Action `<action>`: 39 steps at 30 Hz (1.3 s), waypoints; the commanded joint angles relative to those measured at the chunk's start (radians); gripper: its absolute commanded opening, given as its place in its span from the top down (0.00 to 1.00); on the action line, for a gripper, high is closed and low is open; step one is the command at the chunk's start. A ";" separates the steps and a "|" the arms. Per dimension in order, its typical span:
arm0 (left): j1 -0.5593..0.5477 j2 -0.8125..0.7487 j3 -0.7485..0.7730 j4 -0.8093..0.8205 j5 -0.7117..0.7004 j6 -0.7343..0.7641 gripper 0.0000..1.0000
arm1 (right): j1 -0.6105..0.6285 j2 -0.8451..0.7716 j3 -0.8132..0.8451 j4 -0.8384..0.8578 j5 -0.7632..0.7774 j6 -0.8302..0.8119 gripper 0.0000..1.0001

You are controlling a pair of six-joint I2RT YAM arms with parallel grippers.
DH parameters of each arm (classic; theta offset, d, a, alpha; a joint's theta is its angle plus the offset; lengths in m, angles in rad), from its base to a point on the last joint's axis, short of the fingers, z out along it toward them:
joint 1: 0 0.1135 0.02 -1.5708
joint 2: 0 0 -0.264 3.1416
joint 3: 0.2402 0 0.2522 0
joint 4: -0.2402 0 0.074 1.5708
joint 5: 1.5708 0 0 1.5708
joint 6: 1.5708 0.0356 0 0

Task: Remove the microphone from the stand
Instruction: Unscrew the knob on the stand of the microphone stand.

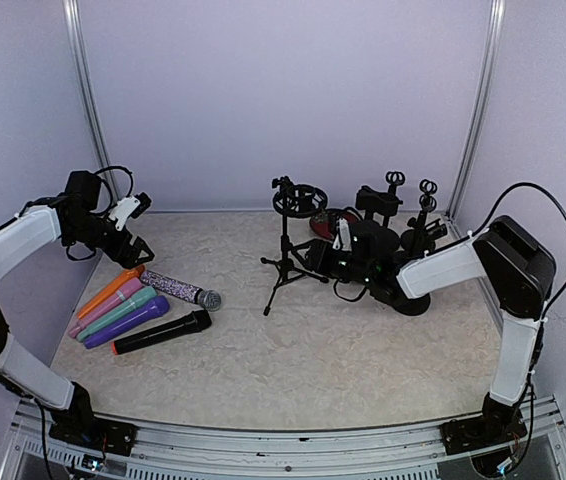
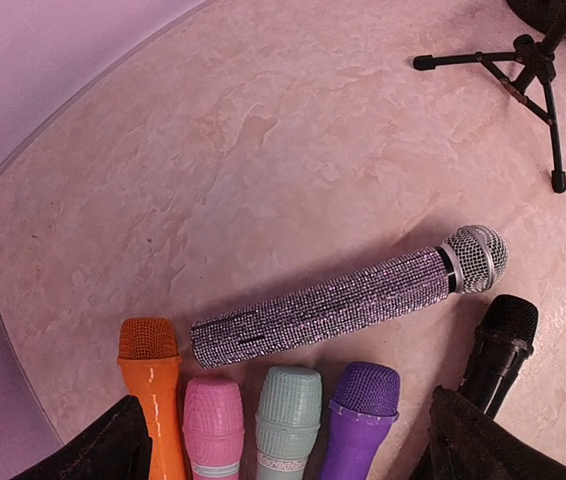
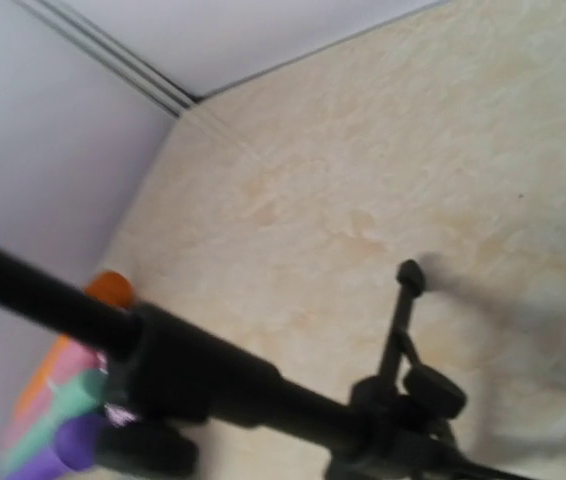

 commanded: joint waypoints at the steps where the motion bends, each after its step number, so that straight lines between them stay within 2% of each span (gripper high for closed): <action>1: 0.007 -0.019 -0.007 0.009 0.000 0.001 0.06 | 0.018 -0.020 0.057 -0.045 0.005 -0.184 0.49; 11: 0.006 -0.010 -0.002 0.004 -0.001 -0.001 0.06 | 0.029 0.027 0.142 -0.091 0.008 -0.239 0.53; 19: 0.007 -0.014 -0.005 -0.001 -0.009 0.008 0.06 | 0.042 0.060 0.168 -0.121 0.013 -0.248 0.69; 24: 0.006 -0.013 -0.003 -0.001 -0.007 0.006 0.06 | 0.065 0.058 0.174 -0.150 0.038 -0.268 0.70; 28: 0.007 -0.013 0.002 -0.004 -0.005 0.005 0.06 | 0.068 0.047 0.161 -0.147 0.069 -0.264 0.78; 35: 0.007 -0.018 0.007 -0.011 -0.008 0.004 0.07 | 0.069 0.048 0.164 -0.141 0.084 -0.238 1.00; 39: 0.007 -0.019 0.009 -0.013 -0.006 0.005 0.07 | 0.070 0.061 0.157 -0.120 0.043 -0.185 1.00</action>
